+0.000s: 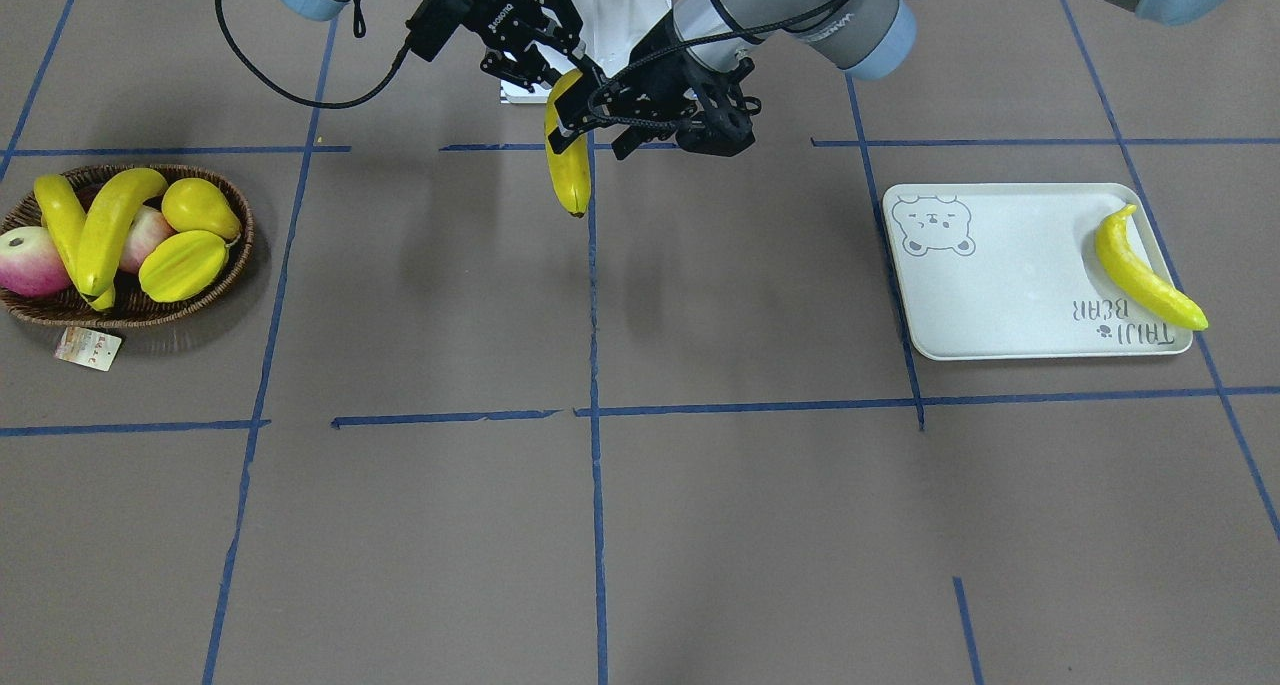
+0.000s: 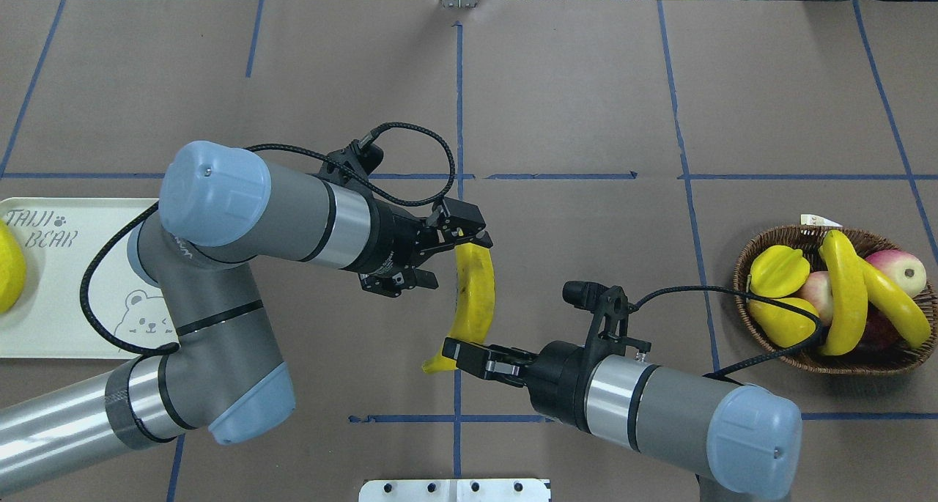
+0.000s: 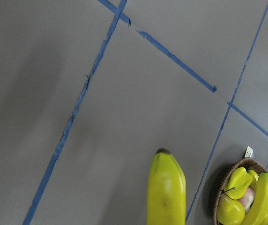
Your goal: Transfer all bananas from basket to plate
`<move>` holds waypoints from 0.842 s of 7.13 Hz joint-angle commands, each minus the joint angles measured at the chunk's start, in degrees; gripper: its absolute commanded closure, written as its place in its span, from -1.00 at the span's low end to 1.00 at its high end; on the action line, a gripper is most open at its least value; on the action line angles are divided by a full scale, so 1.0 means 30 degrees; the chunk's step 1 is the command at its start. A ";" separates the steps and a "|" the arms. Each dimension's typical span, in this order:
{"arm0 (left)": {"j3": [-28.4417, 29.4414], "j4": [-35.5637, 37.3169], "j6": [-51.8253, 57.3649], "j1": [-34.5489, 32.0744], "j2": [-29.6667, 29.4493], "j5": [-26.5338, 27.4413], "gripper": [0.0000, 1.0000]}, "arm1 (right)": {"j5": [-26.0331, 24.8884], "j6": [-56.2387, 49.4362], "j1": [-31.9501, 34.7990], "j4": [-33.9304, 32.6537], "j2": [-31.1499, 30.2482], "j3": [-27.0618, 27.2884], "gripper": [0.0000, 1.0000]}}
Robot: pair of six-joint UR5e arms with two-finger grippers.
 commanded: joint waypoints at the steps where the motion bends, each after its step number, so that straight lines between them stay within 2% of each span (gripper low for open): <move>1: 0.0631 0.0007 -0.0461 0.0224 -0.0569 0.0379 -0.61 | -0.0023 0.0000 -0.0002 0.0000 0.0002 -0.0002 0.92; 2: 0.0634 -0.0022 -0.0491 0.0224 -0.0570 0.0379 -0.44 | -0.0023 0.0000 -0.0002 0.0000 0.0002 -0.0002 0.92; 3: 0.0634 -0.0022 -0.0695 0.0224 -0.0570 0.0379 -0.13 | -0.0023 0.0000 -0.0002 0.0000 0.0002 -0.0002 0.92; 4: 0.0634 -0.0080 -0.0871 0.0224 -0.0570 0.0350 0.27 | -0.0023 0.0000 -0.0002 0.0000 0.0002 -0.0002 0.90; 5: 0.0576 -0.0081 -0.0873 0.0224 -0.0570 0.0321 0.78 | -0.0023 -0.0029 -0.0002 0.0000 0.0002 0.0027 0.86; 6: 0.0517 -0.0081 -0.0728 0.0224 -0.0541 0.0321 1.00 | -0.0023 -0.0029 0.0056 0.0029 0.0002 0.0056 0.59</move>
